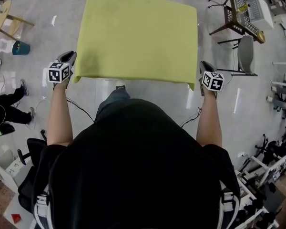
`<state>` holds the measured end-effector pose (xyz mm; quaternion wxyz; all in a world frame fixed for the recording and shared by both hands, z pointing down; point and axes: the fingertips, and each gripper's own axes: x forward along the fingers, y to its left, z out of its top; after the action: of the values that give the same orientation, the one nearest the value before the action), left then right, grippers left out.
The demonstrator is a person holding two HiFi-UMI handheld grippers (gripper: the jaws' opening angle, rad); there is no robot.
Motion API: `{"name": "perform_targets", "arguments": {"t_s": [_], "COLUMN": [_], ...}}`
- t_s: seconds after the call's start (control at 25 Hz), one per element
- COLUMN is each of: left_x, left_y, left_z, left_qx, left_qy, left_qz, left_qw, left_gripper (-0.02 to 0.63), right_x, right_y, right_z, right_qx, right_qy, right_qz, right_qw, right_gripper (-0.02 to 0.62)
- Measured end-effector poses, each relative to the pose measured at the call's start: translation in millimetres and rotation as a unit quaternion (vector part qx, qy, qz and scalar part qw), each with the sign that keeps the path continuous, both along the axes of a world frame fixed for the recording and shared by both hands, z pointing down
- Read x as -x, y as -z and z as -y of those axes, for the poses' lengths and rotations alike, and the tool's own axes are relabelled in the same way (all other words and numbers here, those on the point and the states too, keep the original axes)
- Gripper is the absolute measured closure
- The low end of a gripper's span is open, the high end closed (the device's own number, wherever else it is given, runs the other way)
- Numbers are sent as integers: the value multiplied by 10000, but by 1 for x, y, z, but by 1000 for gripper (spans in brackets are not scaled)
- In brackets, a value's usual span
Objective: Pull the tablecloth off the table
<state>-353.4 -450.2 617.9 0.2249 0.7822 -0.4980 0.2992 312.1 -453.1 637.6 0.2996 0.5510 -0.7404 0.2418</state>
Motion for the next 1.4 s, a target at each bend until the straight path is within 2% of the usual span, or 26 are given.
{"name": "perform_targets", "arguments": {"t_s": [0.2, 0.36, 0.52, 0.8, 1.04, 1.4], "left_x": [16, 32, 38, 29, 38, 64], "left_y": [-28, -47, -69, -115, -139, -186], "left_z": [-7, -11, -21, -45, -65, -99], "left_qx": [254, 348, 658, 1270, 1431, 1963], "left_qy": [-4, 95, 175, -304, -632, -742], "left_qz": [53, 277, 323, 718, 1194, 1315], "left_qw": [9997, 9990, 9972, 9888, 9805, 9689], "left_gripper": [528, 518, 500, 455, 395, 334], "right_x": [-8, -18, -33, -51, -54, -46], "right_y": [-38, -66, -96, -150, -192, -226], "right_z": [-17, -36, -57, -93, -120, -125], "right_qx": [384, 685, 1182, 2000, 2635, 2877], "right_qy": [34, -12, 164, 489, 842, 810], "right_qz": [-91, -79, -188, -364, -672, -824], "right_qw": [9992, 9976, 9927, 9779, 9586, 9507], "right_gripper": [511, 503, 457, 385, 364, 362]}}
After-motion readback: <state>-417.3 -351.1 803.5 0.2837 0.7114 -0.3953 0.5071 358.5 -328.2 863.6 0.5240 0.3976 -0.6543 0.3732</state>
